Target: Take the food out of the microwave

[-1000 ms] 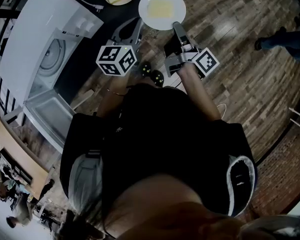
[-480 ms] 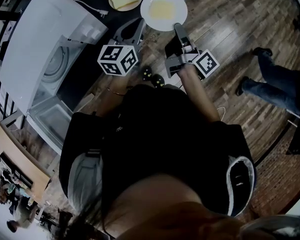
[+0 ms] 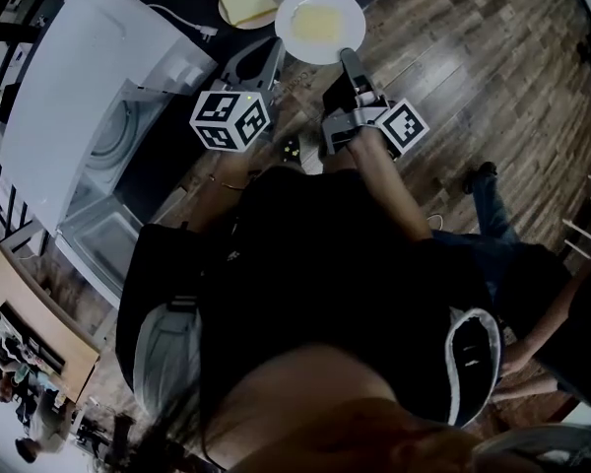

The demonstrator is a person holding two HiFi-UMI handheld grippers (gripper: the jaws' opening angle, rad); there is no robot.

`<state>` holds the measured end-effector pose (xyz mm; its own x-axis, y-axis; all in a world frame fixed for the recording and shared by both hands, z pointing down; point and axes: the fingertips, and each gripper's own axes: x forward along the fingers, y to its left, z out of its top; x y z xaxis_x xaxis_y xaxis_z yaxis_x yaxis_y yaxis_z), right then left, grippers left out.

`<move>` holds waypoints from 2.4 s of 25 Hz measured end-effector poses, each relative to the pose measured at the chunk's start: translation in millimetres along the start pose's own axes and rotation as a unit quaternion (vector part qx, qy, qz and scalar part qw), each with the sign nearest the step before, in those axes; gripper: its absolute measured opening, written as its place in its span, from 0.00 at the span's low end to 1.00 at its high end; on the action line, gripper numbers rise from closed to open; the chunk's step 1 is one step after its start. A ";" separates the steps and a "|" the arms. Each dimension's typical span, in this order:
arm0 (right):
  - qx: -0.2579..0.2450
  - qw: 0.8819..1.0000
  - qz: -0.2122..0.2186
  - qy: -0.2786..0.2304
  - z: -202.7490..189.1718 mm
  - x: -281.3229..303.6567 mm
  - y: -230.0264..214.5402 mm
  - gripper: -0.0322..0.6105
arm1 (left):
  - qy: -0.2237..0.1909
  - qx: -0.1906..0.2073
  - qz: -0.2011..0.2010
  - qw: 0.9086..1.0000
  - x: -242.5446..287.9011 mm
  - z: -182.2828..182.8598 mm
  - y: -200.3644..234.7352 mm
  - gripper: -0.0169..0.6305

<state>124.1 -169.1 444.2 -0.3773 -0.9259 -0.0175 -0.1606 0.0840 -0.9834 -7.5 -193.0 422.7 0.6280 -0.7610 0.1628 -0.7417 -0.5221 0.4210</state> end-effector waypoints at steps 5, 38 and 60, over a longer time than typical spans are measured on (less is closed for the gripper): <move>0.011 1.000 0.005 -0.002 11.1 5.2 -1.4 0.06 | 0.001 0.002 0.008 1.000 9.7 1.3 2.7 0.04; 0.051 0.997 0.028 0.060 110.9 75.5 -19.3 0.06 | -0.008 0.006 0.080 0.997 109.4 20.4 -7.4 0.04; 0.080 0.988 0.039 0.128 164.2 117.1 -30.6 0.06 | -0.022 0.003 0.148 0.989 162.9 27.5 -19.2 0.04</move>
<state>234.6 -340.5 442.6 -0.6044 -0.7938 -0.0678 0.0163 0.0728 -0.9972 102.6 -317.6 416.6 0.3721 -0.8967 0.2398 -0.8931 -0.2754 0.3558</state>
